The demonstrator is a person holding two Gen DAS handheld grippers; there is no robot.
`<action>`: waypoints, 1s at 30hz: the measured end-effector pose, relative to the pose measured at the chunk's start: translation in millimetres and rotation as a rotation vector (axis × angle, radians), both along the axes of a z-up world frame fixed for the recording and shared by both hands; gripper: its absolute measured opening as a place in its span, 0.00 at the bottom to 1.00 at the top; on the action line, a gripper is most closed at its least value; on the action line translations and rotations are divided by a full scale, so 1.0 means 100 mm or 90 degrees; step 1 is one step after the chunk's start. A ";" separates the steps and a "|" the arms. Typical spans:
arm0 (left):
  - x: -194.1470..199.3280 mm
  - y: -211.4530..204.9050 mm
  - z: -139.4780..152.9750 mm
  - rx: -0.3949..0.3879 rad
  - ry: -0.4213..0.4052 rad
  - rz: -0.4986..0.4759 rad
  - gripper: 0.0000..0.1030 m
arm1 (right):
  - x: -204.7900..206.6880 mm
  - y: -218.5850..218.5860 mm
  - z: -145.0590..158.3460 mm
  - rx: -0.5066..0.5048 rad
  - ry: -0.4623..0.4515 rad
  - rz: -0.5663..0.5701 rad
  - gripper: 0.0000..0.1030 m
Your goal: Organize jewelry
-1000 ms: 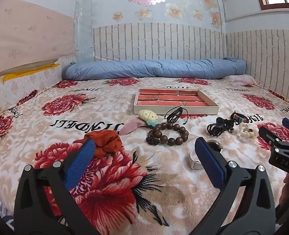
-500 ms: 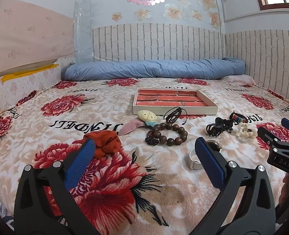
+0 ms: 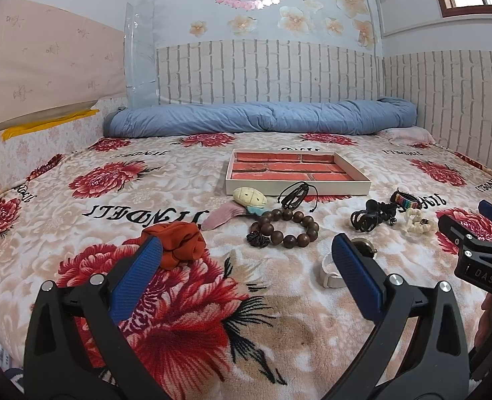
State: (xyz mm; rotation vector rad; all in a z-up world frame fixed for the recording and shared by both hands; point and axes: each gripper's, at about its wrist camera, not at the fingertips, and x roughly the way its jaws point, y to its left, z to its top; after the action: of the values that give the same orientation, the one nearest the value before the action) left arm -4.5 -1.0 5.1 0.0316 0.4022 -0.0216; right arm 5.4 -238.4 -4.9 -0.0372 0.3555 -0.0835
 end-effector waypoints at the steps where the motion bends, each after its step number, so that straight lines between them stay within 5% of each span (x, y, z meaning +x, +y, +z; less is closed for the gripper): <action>1: 0.00 0.00 0.00 0.001 0.000 0.000 0.95 | 0.00 0.01 0.00 -0.001 0.001 0.000 0.96; 30: 0.02 0.01 -0.05 0.000 -0.001 -0.007 0.95 | 0.01 -0.04 -0.03 -0.011 0.000 -0.007 0.96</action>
State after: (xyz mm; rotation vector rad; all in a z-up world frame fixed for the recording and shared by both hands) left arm -2.2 -0.2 0.5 0.0340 0.4007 -0.0331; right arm 6.3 -242.6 -8.3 -0.0531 0.3543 -0.0974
